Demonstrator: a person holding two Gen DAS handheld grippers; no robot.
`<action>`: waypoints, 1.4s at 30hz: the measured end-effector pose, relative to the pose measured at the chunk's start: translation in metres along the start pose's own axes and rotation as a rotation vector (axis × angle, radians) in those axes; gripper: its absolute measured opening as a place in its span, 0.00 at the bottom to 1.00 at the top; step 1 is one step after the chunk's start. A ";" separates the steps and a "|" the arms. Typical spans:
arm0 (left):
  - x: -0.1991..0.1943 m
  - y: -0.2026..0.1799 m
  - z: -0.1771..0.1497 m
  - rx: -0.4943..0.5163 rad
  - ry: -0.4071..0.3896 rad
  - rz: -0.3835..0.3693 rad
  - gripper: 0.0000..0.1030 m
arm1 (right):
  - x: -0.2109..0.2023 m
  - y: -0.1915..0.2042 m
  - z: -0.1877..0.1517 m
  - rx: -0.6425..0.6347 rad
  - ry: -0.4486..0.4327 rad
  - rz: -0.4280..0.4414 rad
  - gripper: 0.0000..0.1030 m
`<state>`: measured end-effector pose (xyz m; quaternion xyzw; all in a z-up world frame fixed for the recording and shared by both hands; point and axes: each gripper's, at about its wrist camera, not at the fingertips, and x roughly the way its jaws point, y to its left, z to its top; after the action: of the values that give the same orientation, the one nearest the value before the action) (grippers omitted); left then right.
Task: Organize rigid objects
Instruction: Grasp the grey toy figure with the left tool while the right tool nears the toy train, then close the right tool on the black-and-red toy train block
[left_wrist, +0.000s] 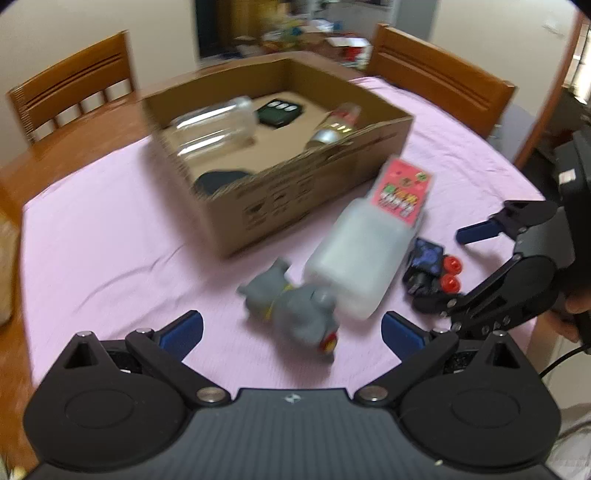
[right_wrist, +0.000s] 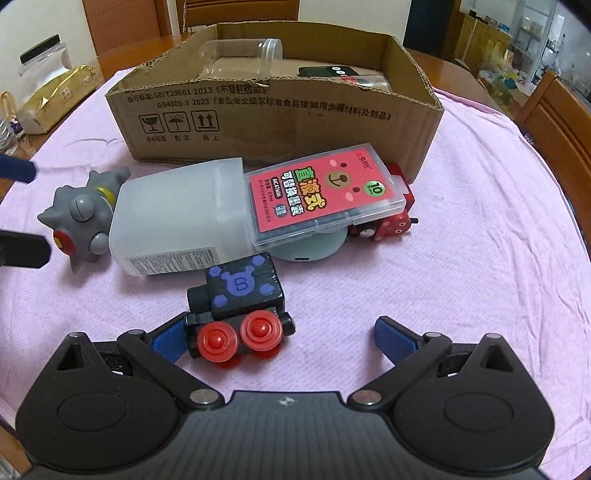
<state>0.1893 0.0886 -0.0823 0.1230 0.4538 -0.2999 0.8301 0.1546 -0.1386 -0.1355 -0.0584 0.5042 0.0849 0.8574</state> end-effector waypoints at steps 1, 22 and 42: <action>0.003 0.001 0.004 0.014 0.001 -0.017 0.99 | 0.000 0.000 -0.001 0.001 -0.005 0.000 1.00; 0.025 0.004 0.009 0.073 0.104 -0.210 0.98 | -0.006 0.002 -0.009 -0.005 -0.042 0.001 1.00; 0.036 0.002 -0.005 0.083 0.019 -0.094 0.71 | -0.006 0.004 -0.007 -0.007 -0.023 0.001 1.00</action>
<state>0.2025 0.0785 -0.1151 0.1387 0.4540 -0.3559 0.8050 0.1450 -0.1368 -0.1341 -0.0600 0.4942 0.0877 0.8628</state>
